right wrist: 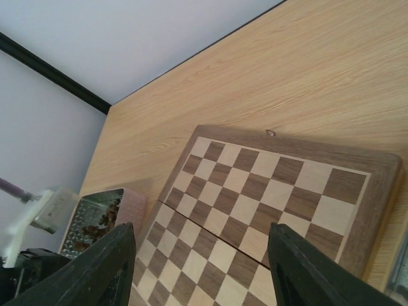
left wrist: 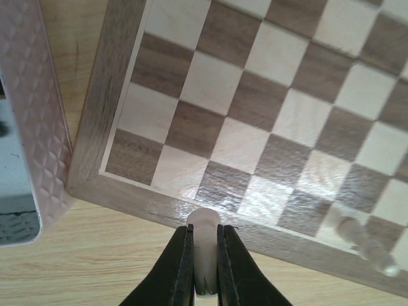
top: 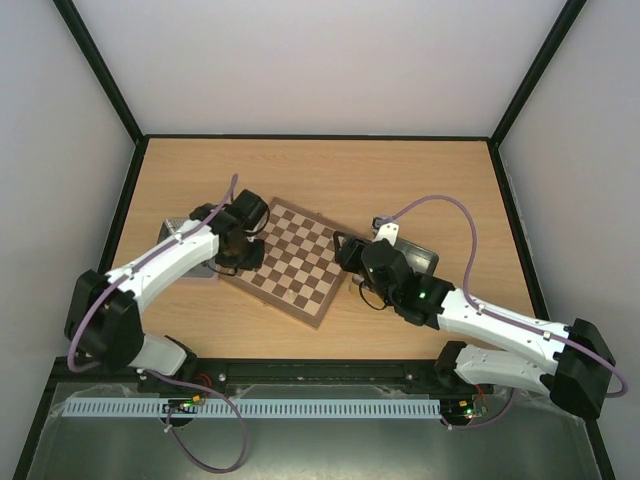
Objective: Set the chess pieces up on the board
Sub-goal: Place the chess piece on the chessboard, then pick up the chess piece from the storage box, then place the chess piece on the chessboard.
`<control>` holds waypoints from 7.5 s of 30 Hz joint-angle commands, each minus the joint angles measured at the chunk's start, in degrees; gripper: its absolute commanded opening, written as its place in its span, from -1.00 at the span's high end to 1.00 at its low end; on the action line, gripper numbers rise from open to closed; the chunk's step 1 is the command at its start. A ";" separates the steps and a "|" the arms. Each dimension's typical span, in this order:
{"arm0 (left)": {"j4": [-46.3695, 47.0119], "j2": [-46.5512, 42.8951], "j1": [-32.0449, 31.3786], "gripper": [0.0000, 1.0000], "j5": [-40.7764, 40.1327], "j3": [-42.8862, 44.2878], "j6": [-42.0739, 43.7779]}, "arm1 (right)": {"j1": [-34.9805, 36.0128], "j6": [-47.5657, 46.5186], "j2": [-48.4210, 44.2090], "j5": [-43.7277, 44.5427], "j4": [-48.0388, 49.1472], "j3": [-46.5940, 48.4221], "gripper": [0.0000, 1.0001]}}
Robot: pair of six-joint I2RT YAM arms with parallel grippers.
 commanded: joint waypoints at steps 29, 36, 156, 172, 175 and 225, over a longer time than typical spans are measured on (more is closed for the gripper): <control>2.75 7.11 -0.04 0.69 1.74 -4.96 2.78 | -0.27 -3.37 3.03 3.48 0.61 -0.75 -0.16; 3.79 7.96 0.00 0.75 -3.47 -4.90 1.75 | -0.32 -3.27 3.02 3.57 0.39 -0.83 -0.16; 54.29 -13.26 2.13 -0.99 25.15 -11.98 -6.65 | -24.96 -23.68 -4.71 -30.62 9.48 -7.95 0.77; 69.24 -15.79 11.01 -0.90 53.91 -18.32 -22.59 | -20.32 -24.87 5.88 -64.00 22.55 1.29 0.77; 64.93 -14.01 7.06 -0.69 55.26 -15.72 -19.72 | -18.13 -28.15 8.86 -65.87 19.63 4.45 0.78; 25.91 -14.80 8.42 0.95 -10.05 -21.92 -13.32 | -17.05 -32.11 8.80 -33.75 9.92 1.80 -0.34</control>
